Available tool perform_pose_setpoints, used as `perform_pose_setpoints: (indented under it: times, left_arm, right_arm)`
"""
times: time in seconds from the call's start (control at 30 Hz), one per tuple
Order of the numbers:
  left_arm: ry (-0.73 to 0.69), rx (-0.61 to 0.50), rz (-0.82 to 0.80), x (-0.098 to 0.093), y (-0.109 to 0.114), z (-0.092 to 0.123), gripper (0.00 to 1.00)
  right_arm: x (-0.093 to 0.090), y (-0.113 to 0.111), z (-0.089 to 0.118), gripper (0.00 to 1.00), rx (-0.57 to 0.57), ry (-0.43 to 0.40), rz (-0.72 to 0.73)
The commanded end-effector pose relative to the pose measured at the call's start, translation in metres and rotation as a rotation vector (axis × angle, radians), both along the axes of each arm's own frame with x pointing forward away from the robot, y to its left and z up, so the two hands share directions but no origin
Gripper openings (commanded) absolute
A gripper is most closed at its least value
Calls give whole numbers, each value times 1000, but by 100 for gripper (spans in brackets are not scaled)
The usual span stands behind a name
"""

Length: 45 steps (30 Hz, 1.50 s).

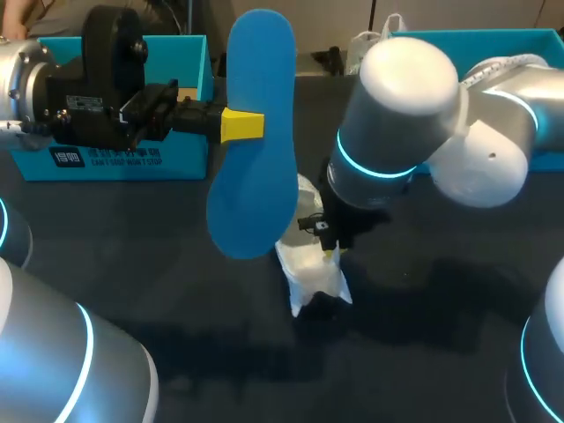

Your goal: Take the shoe out of the shoebox, open the shoe tongue, remove and reinsert the insole, then place the shoe into the shoebox

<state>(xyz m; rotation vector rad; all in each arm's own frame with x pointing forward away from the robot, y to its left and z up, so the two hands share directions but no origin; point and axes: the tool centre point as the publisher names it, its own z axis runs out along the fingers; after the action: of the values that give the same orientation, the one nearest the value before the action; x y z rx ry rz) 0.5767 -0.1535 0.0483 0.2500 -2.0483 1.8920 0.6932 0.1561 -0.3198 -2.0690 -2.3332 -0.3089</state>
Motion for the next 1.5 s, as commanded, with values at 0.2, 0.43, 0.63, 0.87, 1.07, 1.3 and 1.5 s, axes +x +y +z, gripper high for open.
perform_pose_setpoints:
  times: [0.2, 0.43, 0.63, 0.87, 1.07, 1.3, 1.5]
  left_arm:
    - [0, 2, -1, 0, -1, 0, 0]
    - [0, 2, -1, 0, -1, 0, 0]
    - [0, 2, -1, 0, -1, 0, 0]
    - [0, 2, -1, 0, -1, 0, 0]
    - [0, 2, -1, 0, -1, 0, 0]
    - [0, 2, -1, 0, -1, 0, 0]
    - [0, 2, -1, 0, -1, 0, 0]
  right_arm:
    - [-3, 6, -24, 0, 46, 11, -78]
    - [-3, 5, -37, 0, 71, 36, -94]
    - [-1, 7, -49, 0, 101, 56, -88]
    - [0, 8, -58, 0, 116, 64, -74]
    - [1, 8, -66, 0, 128, 74, -67]
    - [-1, 6, -72, 13, 136, 79, -64]
    - [-4, 6, -71, 100, 141, 75, -66]
